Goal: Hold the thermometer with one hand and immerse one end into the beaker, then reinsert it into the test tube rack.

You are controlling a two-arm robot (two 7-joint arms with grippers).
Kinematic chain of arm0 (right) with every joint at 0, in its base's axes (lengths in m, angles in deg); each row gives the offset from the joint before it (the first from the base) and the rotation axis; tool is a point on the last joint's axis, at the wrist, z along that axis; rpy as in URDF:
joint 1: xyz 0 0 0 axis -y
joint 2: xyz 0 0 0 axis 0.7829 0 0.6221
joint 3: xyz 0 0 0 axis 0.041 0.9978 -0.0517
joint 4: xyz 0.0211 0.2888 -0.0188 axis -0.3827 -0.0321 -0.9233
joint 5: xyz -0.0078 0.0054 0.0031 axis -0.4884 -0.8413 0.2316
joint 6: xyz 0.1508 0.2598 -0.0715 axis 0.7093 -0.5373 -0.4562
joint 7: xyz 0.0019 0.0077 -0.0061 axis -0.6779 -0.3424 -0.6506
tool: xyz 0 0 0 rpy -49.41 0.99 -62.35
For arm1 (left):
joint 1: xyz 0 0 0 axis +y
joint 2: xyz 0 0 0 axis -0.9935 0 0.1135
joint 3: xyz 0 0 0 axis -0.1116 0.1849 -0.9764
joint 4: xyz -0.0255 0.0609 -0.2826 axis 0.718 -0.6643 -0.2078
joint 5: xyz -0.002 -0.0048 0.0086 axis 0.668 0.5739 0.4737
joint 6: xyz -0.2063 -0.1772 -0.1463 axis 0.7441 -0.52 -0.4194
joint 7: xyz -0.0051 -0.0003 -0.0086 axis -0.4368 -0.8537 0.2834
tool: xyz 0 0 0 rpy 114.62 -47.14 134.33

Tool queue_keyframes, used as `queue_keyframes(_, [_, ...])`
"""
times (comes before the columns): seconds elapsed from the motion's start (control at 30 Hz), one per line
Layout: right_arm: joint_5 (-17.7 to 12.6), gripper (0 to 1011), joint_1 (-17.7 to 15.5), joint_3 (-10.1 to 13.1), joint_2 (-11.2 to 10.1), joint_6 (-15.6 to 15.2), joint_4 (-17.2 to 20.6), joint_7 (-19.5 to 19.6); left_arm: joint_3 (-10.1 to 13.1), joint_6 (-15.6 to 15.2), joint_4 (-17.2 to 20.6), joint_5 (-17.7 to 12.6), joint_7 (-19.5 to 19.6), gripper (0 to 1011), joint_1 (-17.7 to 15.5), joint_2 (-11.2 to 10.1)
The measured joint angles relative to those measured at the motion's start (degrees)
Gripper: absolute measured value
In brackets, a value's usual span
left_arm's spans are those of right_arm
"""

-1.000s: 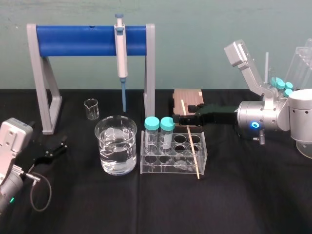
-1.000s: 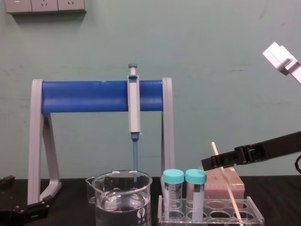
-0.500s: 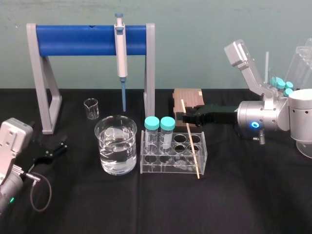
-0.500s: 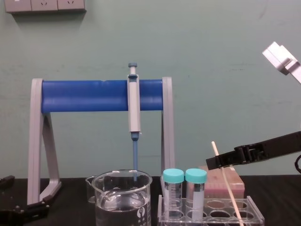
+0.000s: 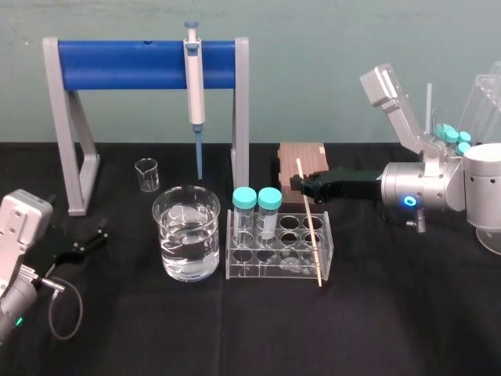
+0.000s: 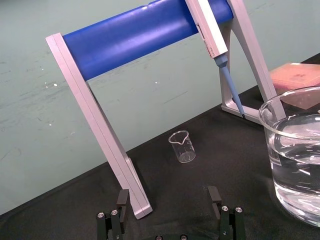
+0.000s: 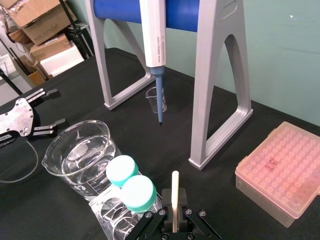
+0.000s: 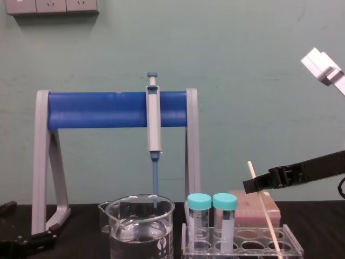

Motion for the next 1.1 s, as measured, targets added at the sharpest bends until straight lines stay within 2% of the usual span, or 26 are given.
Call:
queue_keyframes(0.2, [0.5,54,-1.6,0.4,-0.8,1.6,2.0,1.0,0.0,0.0,0.0,0.0,0.0,1004,0.0,0.0])
queue_keyframes(0.43, [0.1,54,-2.8,1.5,-1.1,1.8,3.8,2.1,0.0,0.0,0.0,0.0,0.0,1004,0.0,0.0])
queue_keyframes(0.9, [-2.7,54,-3.7,4.2,-1.5,2.4,6.3,3.2,0.0,0.0,0.0,0.0,0.0,1004,0.0,0.0])
queue_keyframes(1.1, [-4.1,54,-4.5,5.7,-2.7,3.8,9.8,3.8,0.0,0.0,0.0,0.0,0.0,1004,0.0,0.0])
